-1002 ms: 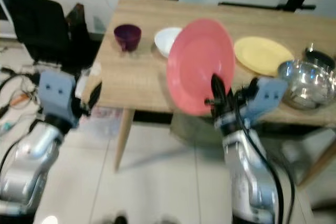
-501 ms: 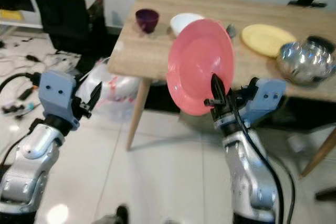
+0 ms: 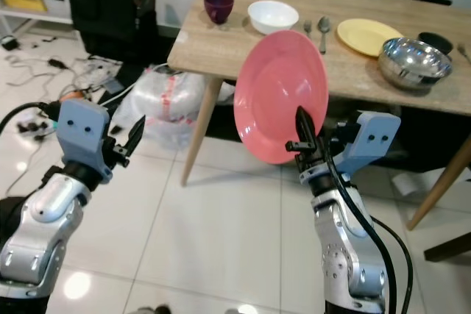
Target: Setting the table
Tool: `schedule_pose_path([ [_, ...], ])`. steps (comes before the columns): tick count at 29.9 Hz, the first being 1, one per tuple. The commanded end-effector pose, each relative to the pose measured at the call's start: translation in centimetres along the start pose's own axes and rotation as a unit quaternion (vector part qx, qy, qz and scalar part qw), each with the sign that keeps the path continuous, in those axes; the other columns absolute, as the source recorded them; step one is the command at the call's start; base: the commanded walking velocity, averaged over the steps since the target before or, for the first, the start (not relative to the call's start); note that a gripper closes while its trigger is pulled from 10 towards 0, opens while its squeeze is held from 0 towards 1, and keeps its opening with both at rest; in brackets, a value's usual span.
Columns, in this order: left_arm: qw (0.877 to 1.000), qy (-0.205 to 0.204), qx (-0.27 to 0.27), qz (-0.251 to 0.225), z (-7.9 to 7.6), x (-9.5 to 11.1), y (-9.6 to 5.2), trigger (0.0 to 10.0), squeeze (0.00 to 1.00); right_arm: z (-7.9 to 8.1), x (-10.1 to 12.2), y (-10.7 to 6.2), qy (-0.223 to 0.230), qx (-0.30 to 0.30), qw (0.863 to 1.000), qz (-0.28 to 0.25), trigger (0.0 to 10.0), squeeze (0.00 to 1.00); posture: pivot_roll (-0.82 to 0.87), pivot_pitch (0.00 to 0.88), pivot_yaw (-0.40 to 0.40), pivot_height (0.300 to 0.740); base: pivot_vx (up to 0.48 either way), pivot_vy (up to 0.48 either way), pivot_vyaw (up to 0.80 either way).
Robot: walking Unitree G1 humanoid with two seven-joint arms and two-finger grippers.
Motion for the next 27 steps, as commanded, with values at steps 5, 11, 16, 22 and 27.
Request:
schedule_pose_path([
  [5, 1.0, 0.003, -0.005, 0.005, -0.22, -0.18, -0.11, 10.0, 0.0, -0.13, 0.31, -0.22, -0.001, -0.003, 1.0, -0.009, 10.0, 0.0, -0.14, 0.029, 0.034, 0.74, -0.331, 0.0, 0.0],
  [11, 1.0, 0.003, -0.006, 0.005, -0.25, -0.2, -0.13, 10.0, 0.0, -0.13, 0.29, -0.23, -0.002, -0.003, 1.0, -0.008, 10.0, 0.0, -0.14, 0.028, 0.034, 0.74, -0.322, 0.0, 0.0],
  [16, 1.0, 0.003, -0.007, 0.005, -0.29, -0.21, -0.14, 10.0, 0.0, -0.14, 0.29, -0.22, -0.003, -0.003, 1.0, -0.008, 10.0, 0.0, -0.14, 0.028, 0.034, 0.74, -0.314, 0.0, 0.0],
  [22, 1.0, 0.003, -0.008, 0.006, -0.35, -0.25, -0.13, 10.0, 0.0, -0.17, 0.3, -0.23, -0.004, -0.004, 1.0, -0.008, 10.0, 0.0, -0.14, 0.025, 0.033, 0.74, -0.251, 0.0, 0.0],
  [27, 1.0, 0.003, -0.009, 0.014, -0.45, -0.49, -0.09, 10.0, 0.0, -0.22, 0.26, -0.28, -0.005, -0.004, 1.0, -0.007, 10.0, 0.0, -0.15, 0.026, 0.034, 0.74, 0.0, 0.0, 0.0],
])
Point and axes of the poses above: a point about 5 cm out from each wrist's last joint towards the gripper, its own y axis pointing out of the wrist towards the gripper, its own x axis along the axis of the wrist's last joint, z = x × y, the point moved 1 cm from there along y, pointing out of the wrist towards the gripper, and after that the axes turned 12 degrees about y, right-handed, at the moved point
